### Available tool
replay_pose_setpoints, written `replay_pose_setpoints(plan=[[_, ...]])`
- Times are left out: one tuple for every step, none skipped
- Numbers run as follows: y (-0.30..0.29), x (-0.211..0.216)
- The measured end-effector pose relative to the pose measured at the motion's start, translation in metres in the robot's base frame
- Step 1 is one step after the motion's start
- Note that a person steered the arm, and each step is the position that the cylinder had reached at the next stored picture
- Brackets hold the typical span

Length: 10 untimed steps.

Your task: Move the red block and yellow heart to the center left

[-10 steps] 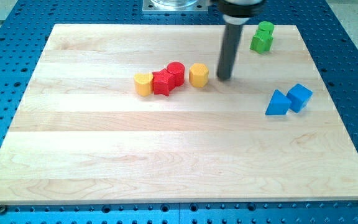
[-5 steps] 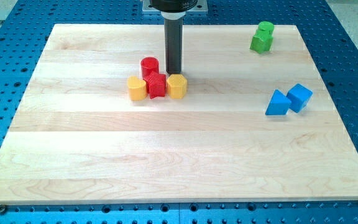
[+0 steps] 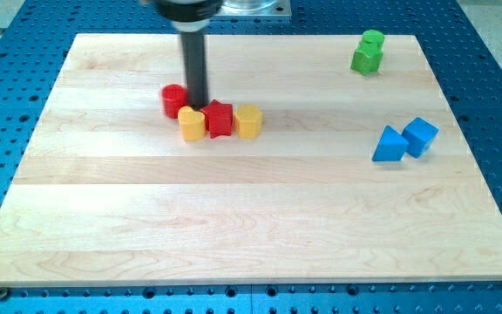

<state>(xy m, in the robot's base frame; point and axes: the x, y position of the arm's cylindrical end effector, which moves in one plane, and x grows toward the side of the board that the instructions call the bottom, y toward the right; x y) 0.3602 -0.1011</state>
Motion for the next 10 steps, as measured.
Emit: replay_pose_setpoints(plan=[[-0.062, 0.008], [-0.085, 0.018], [0.017, -0.003], [0.118, 0.012], [0.09, 0.05], [0.039, 0.053], [0.038, 0.031], [-0.006, 0.033], [-0.054, 0.044], [-0.051, 0.024]])
